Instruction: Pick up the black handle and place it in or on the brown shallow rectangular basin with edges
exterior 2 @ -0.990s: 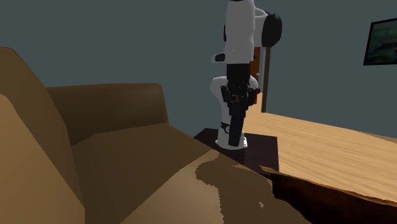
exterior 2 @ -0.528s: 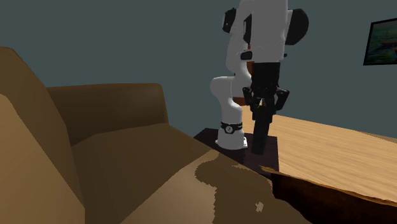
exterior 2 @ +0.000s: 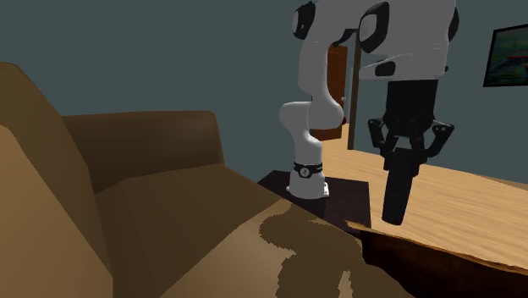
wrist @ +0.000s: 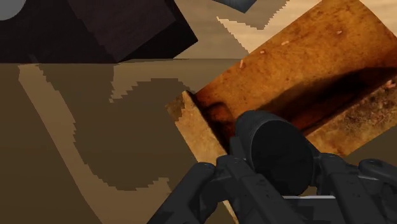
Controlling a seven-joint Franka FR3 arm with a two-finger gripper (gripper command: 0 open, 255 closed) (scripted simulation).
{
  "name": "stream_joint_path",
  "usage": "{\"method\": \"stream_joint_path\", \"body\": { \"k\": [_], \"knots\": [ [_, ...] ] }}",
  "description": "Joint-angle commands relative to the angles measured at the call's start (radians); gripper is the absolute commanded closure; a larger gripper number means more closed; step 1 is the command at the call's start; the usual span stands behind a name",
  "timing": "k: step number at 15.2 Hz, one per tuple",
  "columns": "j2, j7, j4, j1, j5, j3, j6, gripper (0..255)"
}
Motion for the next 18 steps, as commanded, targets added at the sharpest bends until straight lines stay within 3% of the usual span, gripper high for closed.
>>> {"method": "stream_joint_path", "body": {
  "k": [1,5,18],
  "knots": [
    [0.077,0.057,0.078,0.009,-0.04,0.023,-0.009,255],
    [0.228,0.167,0.239,0.053,-0.126,0.053,-0.038,255],
    [0.305,0.197,0.154,0.067,-0.176,0.04,0.112,255]
  ]
}}
